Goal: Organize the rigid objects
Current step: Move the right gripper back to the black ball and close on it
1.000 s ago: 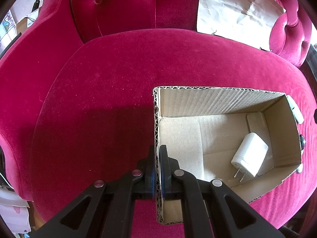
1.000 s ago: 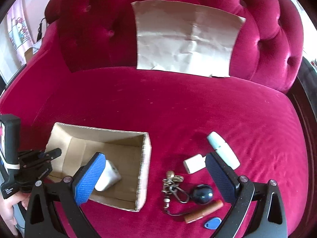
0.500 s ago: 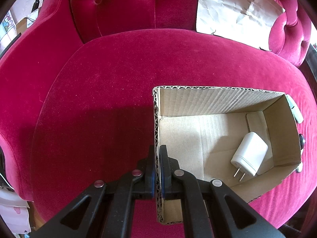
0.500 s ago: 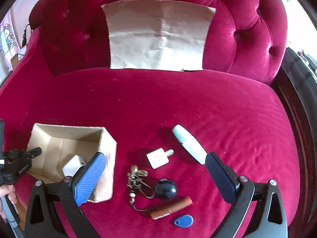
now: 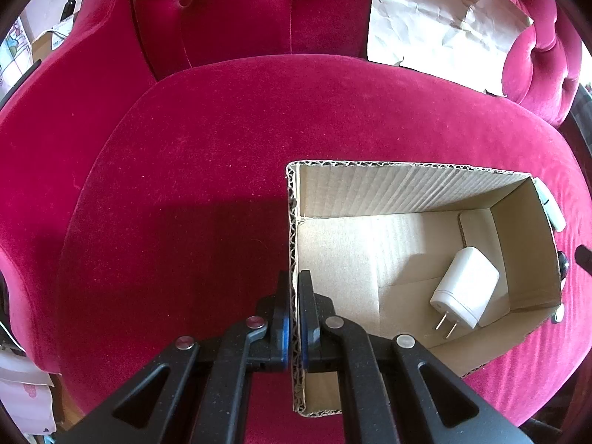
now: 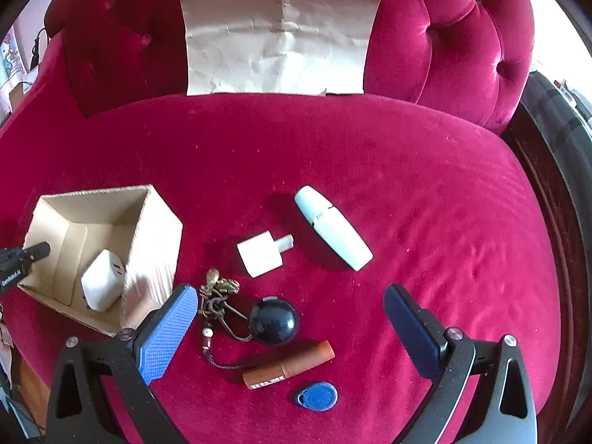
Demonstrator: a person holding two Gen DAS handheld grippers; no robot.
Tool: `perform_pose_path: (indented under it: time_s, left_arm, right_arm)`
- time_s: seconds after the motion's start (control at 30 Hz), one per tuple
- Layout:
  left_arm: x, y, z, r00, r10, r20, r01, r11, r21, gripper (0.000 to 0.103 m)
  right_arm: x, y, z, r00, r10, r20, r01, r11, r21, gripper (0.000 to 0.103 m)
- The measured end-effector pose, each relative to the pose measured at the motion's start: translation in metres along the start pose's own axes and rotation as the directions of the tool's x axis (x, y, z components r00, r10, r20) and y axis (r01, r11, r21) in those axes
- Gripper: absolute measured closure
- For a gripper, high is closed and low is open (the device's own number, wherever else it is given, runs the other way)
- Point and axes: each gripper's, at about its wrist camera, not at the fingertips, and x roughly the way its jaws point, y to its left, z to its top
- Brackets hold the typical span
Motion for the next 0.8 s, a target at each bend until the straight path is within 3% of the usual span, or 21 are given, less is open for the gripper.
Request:
perform_pose_path:
  time_s: [0.37, 0.53, 0.63, 0.7, 0.8]
  left_arm:
    - [0.001, -0.001, -0.001, 1.0, 0.006, 0.0, -0.006, 1.0, 0.001, 0.099]
    - [0.001, -0.001, 0.0, 1.0, 0.005, -0.001, -0.005, 1.0, -0.001, 0.099]
    - [0.001, -0.001, -0.001, 1.0, 0.007, -0.001, -0.007, 1.0, -0.003, 0.099]
    - [0.001, -0.001, -0.001, 1.0, 0.006, -0.001, -0.006, 1.0, -0.002, 0.099]
    - [0.001, -0.001, -0.001, 1.0, 0.007, -0.001, -0.007, 1.0, -0.002, 0.099]
  right_arm:
    - [0.03, -0.004, -0.014, 0.999, 0.009, -0.047, -0.009, 1.0, -0.011, 0.0]
    - [0.04, -0.01, -0.019, 0.997, 0.022, -0.073, -0.022, 1.0, 0.004, 0.006]
    - [0.041, -0.009, -0.02, 0.996, 0.038, -0.081, -0.037, 0.999, 0.006, 0.028]
    - [0.041, -0.009, -0.02, 0.995, 0.061, -0.085, -0.06, 0.998, 0.013, 0.057]
    - [0.039, -0.008, -0.017, 0.99, 0.114, -0.086, -0.111, 0.993, 0.04, 0.062]
